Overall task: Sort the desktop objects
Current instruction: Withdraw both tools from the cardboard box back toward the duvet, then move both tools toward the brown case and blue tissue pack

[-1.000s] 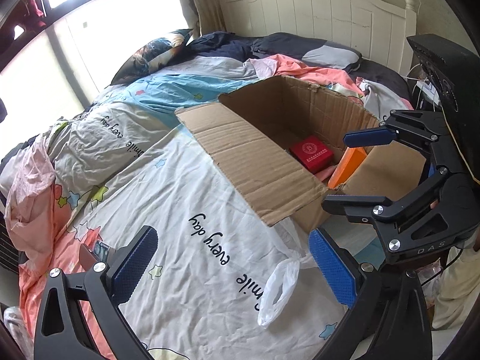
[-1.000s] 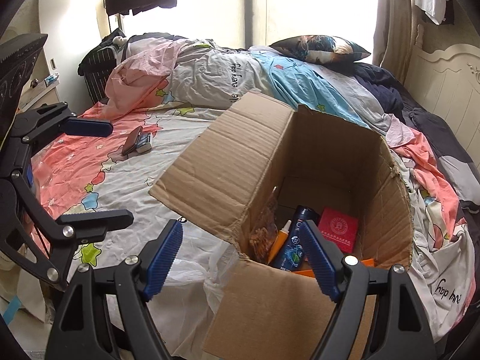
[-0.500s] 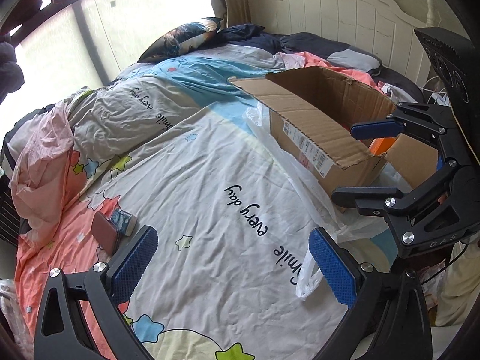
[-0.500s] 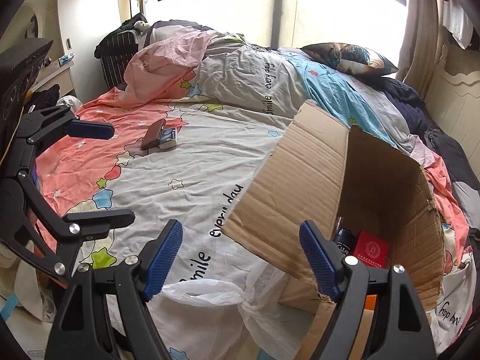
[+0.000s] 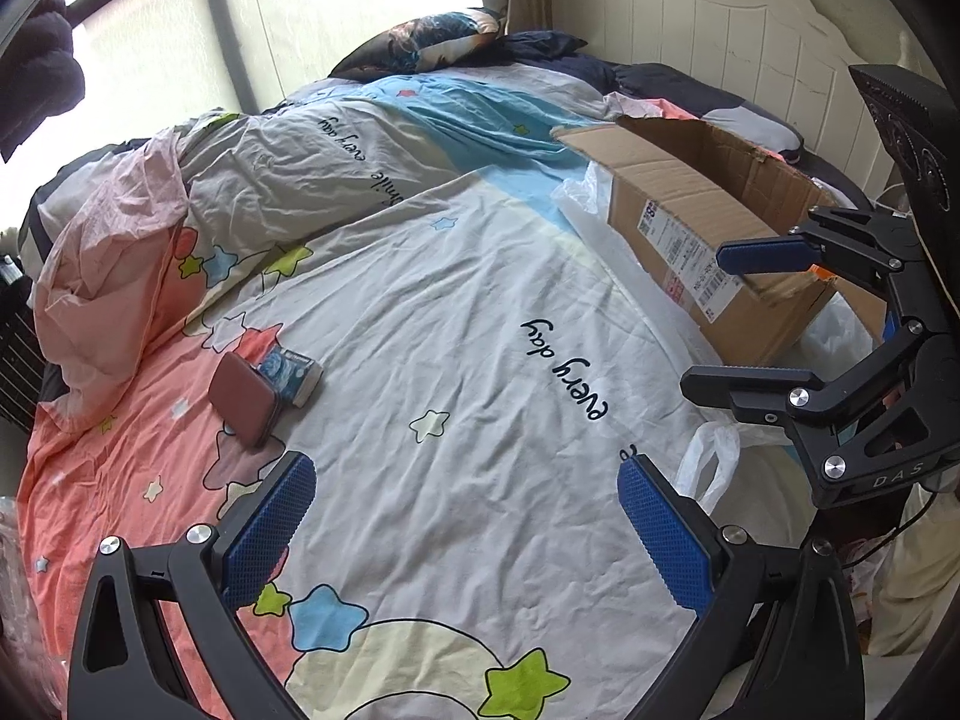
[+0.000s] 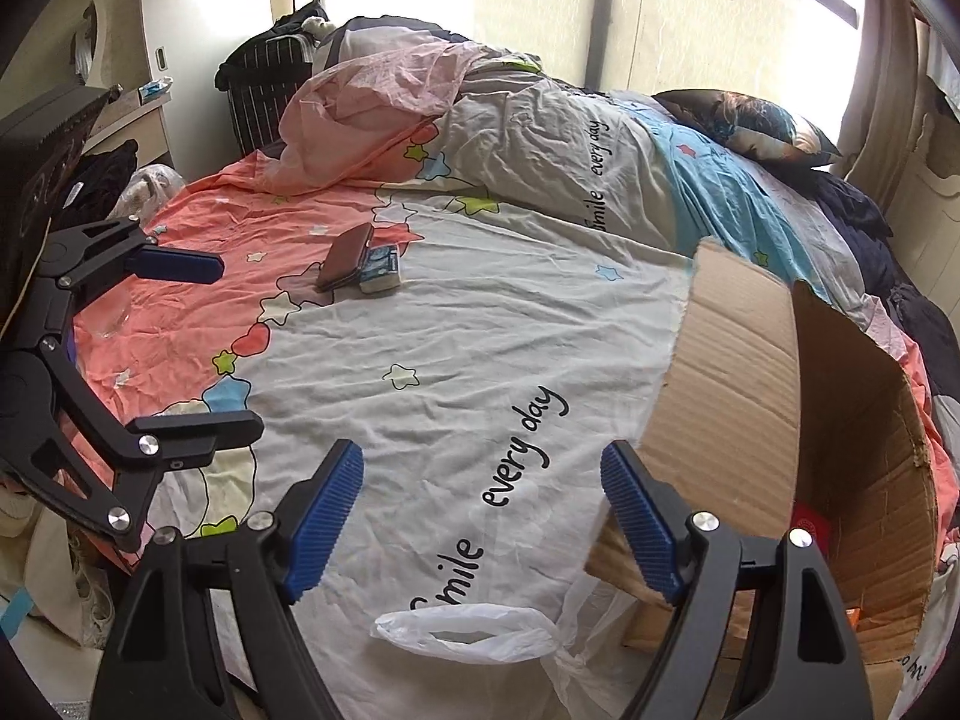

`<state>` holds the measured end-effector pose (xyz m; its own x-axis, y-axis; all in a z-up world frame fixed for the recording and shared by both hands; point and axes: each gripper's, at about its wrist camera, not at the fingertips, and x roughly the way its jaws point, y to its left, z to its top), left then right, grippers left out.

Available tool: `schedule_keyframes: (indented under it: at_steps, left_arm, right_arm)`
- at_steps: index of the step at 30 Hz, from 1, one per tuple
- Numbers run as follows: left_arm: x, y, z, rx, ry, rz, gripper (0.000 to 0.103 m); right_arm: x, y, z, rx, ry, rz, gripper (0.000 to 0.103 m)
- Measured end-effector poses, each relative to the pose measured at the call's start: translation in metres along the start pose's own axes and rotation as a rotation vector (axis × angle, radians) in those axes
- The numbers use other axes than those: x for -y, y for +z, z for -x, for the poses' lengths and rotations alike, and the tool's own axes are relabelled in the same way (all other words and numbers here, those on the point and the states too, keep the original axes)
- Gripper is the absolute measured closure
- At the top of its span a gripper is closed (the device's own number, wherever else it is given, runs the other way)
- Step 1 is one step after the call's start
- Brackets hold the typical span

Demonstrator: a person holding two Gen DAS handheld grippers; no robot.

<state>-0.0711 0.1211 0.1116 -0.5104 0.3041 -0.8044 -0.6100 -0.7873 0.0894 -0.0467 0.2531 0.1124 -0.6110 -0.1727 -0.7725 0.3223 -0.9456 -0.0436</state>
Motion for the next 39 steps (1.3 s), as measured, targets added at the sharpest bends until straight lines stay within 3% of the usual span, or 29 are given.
schedule_keyframes:
  at_steps: [20, 27, 33, 39]
  left_arm:
    - [-0.101, -0.033, -0.015, -0.037, 0.11, 0.16, 0.0]
    - [-0.134, -0.03, -0.035, -0.065, 0.106, 0.273, 0.0]
    - [-0.147, -0.022, -0.062, -0.102, 0.144, 0.302, 0.0]
    - [-0.163, -0.013, -0.085, -0.118, 0.122, 0.384, 0.0]
  right_arm:
    - [-0.058, 0.039, -0.07, -0.066, 0.057, 0.107, 0.024]
    - [-0.073, 0.054, -0.099, -0.081, 0.091, 0.133, 0.024]
    - [-0.077, 0.064, -0.124, -0.101, 0.092, 0.153, 0.024]
    - [-0.078, 0.072, -0.148, -0.126, 0.112, 0.165, 0.024]
